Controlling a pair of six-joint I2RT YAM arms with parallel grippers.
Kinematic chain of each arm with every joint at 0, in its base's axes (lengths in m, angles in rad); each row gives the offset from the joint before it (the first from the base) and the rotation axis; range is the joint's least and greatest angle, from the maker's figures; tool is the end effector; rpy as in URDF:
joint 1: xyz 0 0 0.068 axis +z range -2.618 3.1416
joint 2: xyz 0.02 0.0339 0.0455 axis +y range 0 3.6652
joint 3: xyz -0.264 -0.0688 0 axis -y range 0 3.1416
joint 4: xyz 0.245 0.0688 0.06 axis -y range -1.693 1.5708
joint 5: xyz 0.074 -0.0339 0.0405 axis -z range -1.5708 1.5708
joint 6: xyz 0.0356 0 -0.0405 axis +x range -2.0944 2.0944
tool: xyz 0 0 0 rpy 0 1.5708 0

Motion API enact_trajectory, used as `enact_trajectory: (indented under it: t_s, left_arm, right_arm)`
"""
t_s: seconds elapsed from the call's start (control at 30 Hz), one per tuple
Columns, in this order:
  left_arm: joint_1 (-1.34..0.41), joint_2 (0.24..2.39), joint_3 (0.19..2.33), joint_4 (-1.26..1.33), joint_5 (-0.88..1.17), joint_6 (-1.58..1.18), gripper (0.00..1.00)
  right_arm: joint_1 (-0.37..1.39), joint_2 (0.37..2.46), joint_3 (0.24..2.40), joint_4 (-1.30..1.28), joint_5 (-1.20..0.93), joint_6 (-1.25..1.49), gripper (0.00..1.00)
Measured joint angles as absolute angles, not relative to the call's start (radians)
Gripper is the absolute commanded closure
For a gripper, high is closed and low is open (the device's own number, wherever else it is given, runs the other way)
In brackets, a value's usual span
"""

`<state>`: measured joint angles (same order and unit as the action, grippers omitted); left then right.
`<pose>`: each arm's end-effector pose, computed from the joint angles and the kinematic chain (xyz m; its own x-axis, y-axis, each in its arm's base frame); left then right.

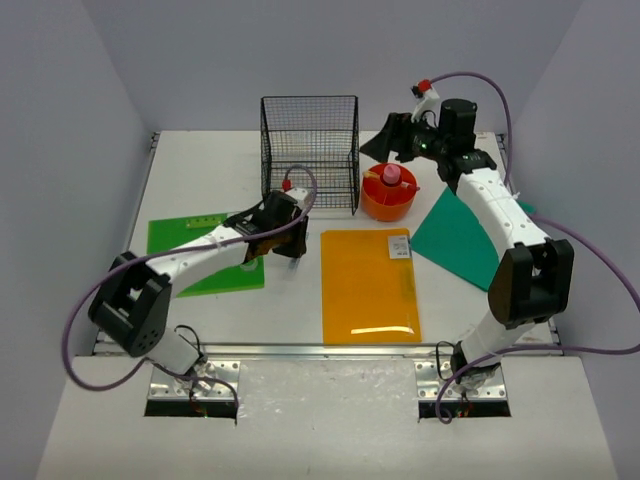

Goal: Organize the desk

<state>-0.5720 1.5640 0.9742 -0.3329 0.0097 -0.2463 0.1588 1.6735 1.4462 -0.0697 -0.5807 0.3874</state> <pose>0.2700 -0.1742 0.2037 -0.7833 0.2143 -0.5836 0.3663 0.9176 -0.1547 0.3904 0.0823 0.3490 -0.5132 0.2377 -0.8247 -0.4929 0.7051 0.5099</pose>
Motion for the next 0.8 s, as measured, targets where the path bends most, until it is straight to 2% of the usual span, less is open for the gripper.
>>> enact_trajectory:
  t_s: [0.13,0.23,0.5,0.8]
  left_arm:
    - [-0.641,1.353,0.992,-0.244,0.029,-0.187,1.00]
    - [-0.698,1.291,1.029,-0.192,0.028,-0.154,1.00]
    - [-0.767,1.276,1.038,-0.187,0.019,-0.112,1.00]
    - [-0.767,1.276,1.038,-0.193,-0.026,-0.104,1.00]
  right_arm:
    - [0.176,1.673,1.388,-0.126,-0.617,0.497,0.14]
    - [0.204,1.674,1.374,-0.156,-0.658,0.582,0.15]
    - [0.282,1.687,1.343,-0.123,-0.773,0.738,0.16]
    - [0.328,1.682,1.248,-0.090,-0.851,0.771,0.19]
